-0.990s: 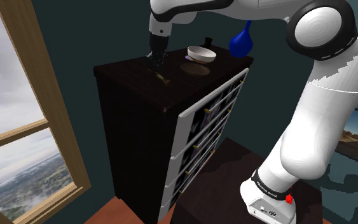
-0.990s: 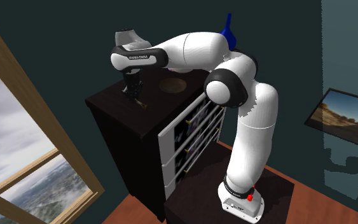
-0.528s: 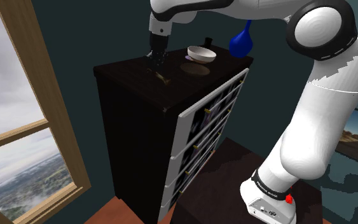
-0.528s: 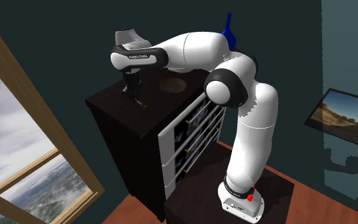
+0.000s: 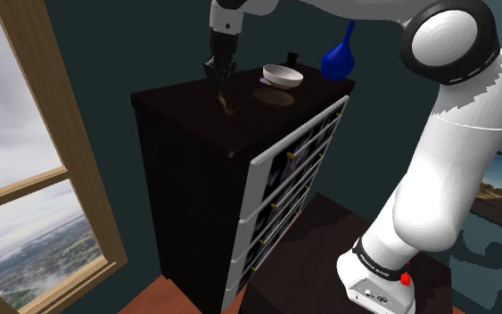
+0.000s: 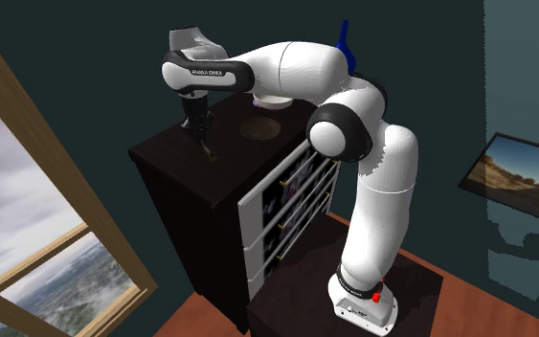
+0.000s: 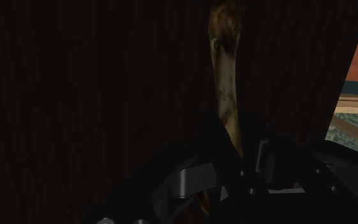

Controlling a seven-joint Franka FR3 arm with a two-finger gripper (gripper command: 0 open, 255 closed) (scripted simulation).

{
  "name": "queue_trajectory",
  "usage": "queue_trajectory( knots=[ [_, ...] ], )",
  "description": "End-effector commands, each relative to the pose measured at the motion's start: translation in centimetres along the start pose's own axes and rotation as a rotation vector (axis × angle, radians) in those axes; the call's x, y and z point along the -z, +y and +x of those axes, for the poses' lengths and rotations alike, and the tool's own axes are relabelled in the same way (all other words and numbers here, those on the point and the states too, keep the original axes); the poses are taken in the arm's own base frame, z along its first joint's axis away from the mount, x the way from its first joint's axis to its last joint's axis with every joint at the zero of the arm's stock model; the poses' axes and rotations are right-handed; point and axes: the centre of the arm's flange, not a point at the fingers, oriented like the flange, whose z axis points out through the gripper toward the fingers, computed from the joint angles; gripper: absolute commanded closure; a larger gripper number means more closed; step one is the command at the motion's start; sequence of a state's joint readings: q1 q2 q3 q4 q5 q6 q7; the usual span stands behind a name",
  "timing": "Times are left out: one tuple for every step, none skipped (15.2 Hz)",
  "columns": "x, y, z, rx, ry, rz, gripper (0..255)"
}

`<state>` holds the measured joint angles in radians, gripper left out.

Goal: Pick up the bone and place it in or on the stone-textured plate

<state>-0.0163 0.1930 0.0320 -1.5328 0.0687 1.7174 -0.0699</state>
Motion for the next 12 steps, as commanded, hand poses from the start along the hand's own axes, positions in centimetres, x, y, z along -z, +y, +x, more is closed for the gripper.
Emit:
queue_trajectory(
  knots=[
    [1.1, -0.1, -0.1, 0.000, 0.000, 0.000, 255],
    [1.6, -0.1, -0.1, 0.000, 0.000, 0.000, 255],
    [2.1, -0.2, -0.1, 0.000, 0.000, 0.000, 255],
    [2.6, -0.2, -0.1, 0.000, 0.000, 0.000, 255],
    [3.2, -0.3, -0.1, 0.000, 0.000, 0.000, 255],
    [3.7, -0.3, -0.1, 0.000, 0.000, 0.000, 255],
    [4.2, -0.3, -0.1, 0.000, 0.000, 0.000, 255],
    [4.8, -0.4, -0.2, 0.000, 0.000, 0.000, 255],
    [5.3, -0.4, -0.2, 0.000, 0.000, 0.000, 255],
    [5.8, -0.5, -0.2, 0.000, 0.000, 0.000, 255],
    [5.9, 0.8, -0.5, 0.000, 0.000, 0.000, 255],
    [6.1, 2.1, -0.9, 0.000, 0.000, 0.000, 255]
  ],
)
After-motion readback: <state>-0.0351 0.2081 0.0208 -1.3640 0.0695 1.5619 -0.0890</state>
